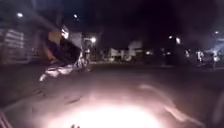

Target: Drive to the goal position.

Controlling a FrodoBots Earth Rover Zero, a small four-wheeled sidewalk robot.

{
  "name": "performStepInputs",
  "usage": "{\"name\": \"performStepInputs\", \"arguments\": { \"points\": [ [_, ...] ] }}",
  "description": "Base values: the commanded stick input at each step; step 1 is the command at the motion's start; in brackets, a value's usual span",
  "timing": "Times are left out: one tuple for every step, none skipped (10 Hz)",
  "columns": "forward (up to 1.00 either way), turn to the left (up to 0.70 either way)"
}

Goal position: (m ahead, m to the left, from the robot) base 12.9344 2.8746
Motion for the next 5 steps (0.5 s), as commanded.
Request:
{"name": "performStepInputs", "arguments": {
  "points": [
    [1.0,0.0],
    [1.0,0.0],
    [1.0,0.0],
    [1.0,0.0],
    [1.0,0.0]
  ]
}}
